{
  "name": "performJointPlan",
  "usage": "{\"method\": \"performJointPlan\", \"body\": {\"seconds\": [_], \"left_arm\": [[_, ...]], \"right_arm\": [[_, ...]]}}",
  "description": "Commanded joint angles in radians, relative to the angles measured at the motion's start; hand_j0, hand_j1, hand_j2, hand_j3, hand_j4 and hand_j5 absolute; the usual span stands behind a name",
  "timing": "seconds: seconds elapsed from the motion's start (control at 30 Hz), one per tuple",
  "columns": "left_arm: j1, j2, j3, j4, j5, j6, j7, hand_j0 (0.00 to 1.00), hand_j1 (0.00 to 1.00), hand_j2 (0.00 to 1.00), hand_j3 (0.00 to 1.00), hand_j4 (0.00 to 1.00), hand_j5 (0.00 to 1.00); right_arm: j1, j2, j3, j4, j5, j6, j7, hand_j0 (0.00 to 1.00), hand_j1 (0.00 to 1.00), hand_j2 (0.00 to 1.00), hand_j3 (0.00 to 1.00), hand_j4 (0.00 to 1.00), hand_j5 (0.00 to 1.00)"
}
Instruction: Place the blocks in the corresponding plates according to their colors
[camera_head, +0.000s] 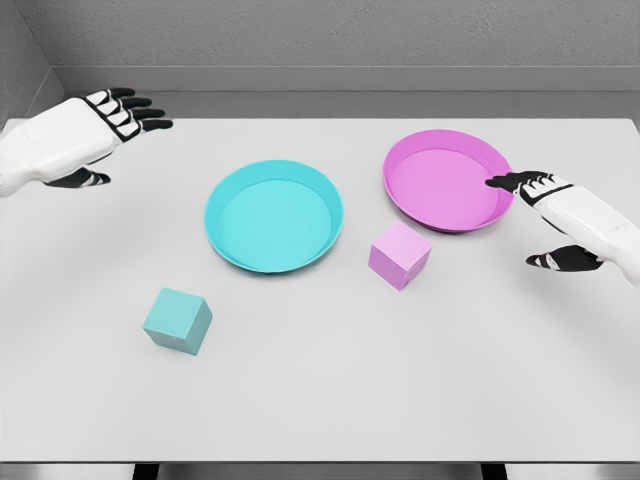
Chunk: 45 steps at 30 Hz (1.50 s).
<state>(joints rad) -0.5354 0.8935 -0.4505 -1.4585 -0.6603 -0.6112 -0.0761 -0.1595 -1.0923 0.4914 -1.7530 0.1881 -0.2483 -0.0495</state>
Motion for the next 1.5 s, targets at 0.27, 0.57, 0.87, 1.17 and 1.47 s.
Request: {"method": "performJointPlan", "body": {"seconds": [0.27, 0.57, 0.87, 1.17, 1.47], "left_arm": [[0.233, 0.148, -0.031, -0.151, 0.047, 0.000, 0.004, 1.00, 1.00, 1.00, 1.00, 1.00, 1.00], [0.356, 0.222, -0.028, -0.209, 0.110, 0.000, 0.002, 1.00, 1.00, 1.00, 1.00, 1.00, 1.00], [0.388, 0.217, -0.028, -0.295, 0.111, 0.000, 0.002, 1.00, 1.00, 1.00, 1.00, 1.00, 1.00], [0.407, 0.205, -0.033, -0.307, 0.110, 0.000, 0.002, 1.00, 1.00, 1.00, 1.00, 1.00, 1.00], [0.405, 0.180, -0.039, -0.313, 0.114, 0.000, 0.002, 1.00, 1.00, 1.00, 1.00, 1.00, 1.00]], "right_arm": [[-0.130, 0.092, 0.048, 0.004, 0.004, 0.011, 0.253, 1.00, 1.00, 1.00, 1.00, 1.00, 1.00], [-0.374, 0.201, 0.248, 0.040, 0.004, 0.081, 0.461, 1.00, 1.00, 1.00, 1.00, 1.00, 1.00], [-0.460, 0.265, 0.254, 0.020, 0.004, 0.083, 0.655, 1.00, 1.00, 1.00, 1.00, 1.00, 1.00], [-0.508, 0.315, 0.334, 0.058, 0.004, 0.129, 0.660, 1.00, 1.00, 1.00, 1.00, 1.00, 1.00], [-0.518, 0.339, 0.365, 0.112, 0.005, 0.168, 0.659, 1.00, 1.00, 1.00, 1.00, 1.00, 1.00]]}}
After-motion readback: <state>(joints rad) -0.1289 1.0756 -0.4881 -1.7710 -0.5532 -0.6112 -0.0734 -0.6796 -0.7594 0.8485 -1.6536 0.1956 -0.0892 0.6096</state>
